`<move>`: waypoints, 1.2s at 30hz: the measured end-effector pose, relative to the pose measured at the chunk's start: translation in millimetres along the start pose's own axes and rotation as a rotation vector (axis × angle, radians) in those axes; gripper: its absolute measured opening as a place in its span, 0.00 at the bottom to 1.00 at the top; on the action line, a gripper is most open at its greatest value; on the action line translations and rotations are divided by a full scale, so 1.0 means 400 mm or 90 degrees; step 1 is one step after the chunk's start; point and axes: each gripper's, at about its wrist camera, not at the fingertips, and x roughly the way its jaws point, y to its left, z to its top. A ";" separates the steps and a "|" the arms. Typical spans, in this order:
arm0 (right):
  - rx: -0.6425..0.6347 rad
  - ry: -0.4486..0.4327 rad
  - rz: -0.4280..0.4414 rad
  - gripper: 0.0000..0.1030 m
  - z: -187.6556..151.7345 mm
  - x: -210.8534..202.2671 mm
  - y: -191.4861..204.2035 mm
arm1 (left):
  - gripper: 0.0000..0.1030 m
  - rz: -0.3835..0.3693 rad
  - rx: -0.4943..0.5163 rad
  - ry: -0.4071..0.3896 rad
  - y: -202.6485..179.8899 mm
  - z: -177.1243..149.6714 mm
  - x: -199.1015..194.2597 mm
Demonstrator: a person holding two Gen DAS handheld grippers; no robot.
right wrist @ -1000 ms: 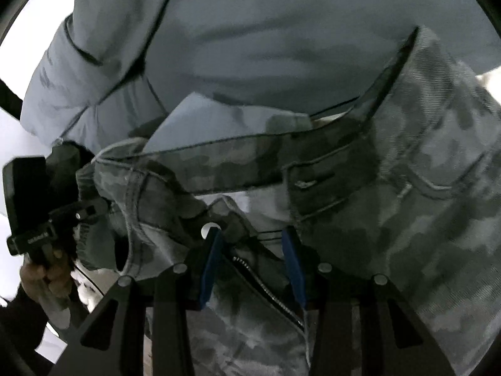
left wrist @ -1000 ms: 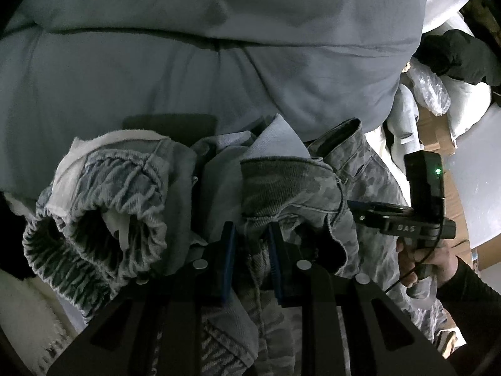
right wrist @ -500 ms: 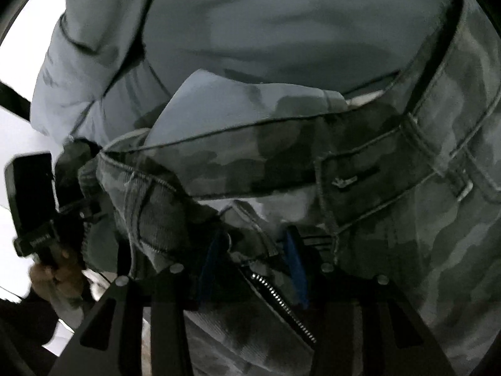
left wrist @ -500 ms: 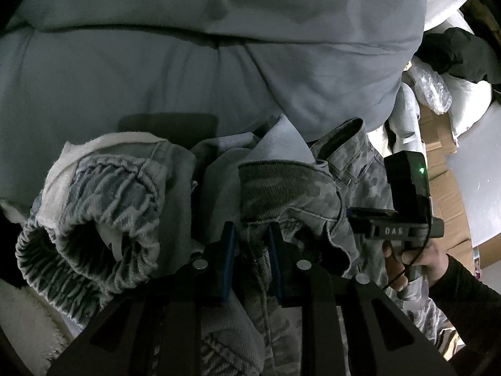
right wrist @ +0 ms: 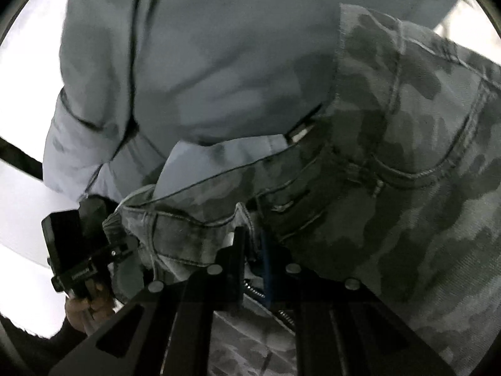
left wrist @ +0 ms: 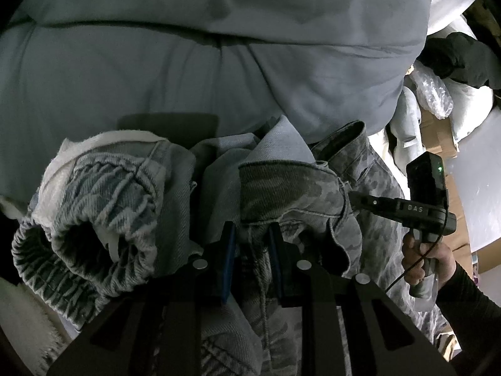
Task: Fold clothes
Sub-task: 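Grasp the camouflage pants waistband with the right gripper near the zipper, then hold the waistband with the right gripper while the left gripper holds the cuff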
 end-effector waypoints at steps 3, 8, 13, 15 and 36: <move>-0.005 -0.001 -0.040 0.08 0.006 0.031 0.010 | 0.28 -0.001 0.007 -0.001 -0.008 -0.002 -0.003; -0.001 -0.045 -0.066 0.08 0.016 -0.004 0.012 | 0.28 -0.001 0.012 -0.003 -0.010 -0.005 -0.005; 0.025 -0.100 -0.071 0.08 0.015 -0.069 -0.004 | 0.33 -0.012 0.002 -0.006 -0.008 -0.011 -0.012; 0.042 -0.119 -0.066 0.08 0.015 -0.082 -0.011 | 0.37 -0.017 -0.001 -0.014 -0.007 -0.014 -0.021; 0.133 -0.102 -0.199 0.38 -0.126 -0.201 0.021 | 0.48 0.002 0.031 0.067 -0.081 0.063 -0.021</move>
